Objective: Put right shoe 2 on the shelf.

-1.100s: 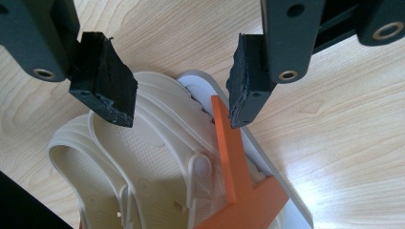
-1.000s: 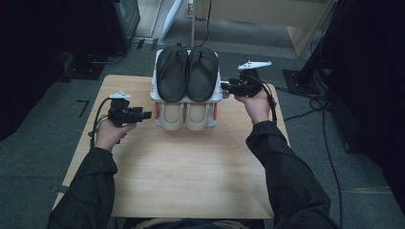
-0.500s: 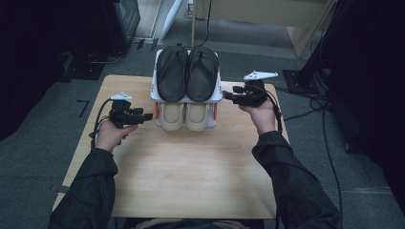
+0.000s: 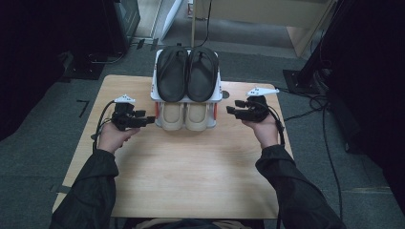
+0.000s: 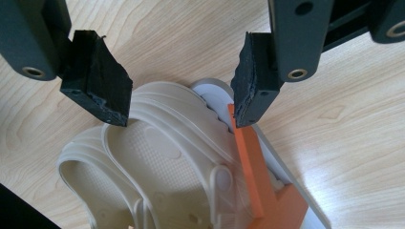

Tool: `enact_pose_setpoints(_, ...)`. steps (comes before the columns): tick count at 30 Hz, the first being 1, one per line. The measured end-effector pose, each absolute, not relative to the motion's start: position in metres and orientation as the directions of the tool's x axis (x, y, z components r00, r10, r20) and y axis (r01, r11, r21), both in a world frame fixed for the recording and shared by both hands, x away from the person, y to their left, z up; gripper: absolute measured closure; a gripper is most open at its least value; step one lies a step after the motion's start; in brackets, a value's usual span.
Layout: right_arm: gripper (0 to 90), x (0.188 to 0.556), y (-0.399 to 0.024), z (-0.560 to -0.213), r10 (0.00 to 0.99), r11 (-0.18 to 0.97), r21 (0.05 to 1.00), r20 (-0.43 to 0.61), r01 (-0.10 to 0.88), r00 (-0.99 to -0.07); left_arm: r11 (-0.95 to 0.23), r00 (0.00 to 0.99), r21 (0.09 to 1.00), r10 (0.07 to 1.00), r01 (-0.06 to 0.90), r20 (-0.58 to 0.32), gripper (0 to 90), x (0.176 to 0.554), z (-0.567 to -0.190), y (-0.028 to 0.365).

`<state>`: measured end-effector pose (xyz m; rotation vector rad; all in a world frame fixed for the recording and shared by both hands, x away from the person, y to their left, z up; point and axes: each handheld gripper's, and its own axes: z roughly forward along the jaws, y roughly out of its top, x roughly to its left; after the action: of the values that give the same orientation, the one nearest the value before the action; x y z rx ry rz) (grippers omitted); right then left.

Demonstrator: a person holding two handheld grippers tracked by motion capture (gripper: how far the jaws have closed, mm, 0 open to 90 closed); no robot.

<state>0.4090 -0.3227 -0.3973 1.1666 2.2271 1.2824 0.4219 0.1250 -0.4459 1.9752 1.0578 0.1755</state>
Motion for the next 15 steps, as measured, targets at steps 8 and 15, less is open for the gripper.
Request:
enact_pose_setpoints(8,48.0,0.393,-0.328,-0.420,0.773,0.273,0.815,0.130,0.511,-0.621,-0.290,0.645,0.742,0.725,0.604,-0.241,38.5,0.413,-0.445,0.121)
enact_pose_setpoints(15,47.0,0.377,-0.332,-0.431,0.773,0.276,0.814,0.128,0.511,-0.621,-0.286,0.660,0.751,0.708,0.596,-0.254,38.4,0.406,-0.446,0.120)
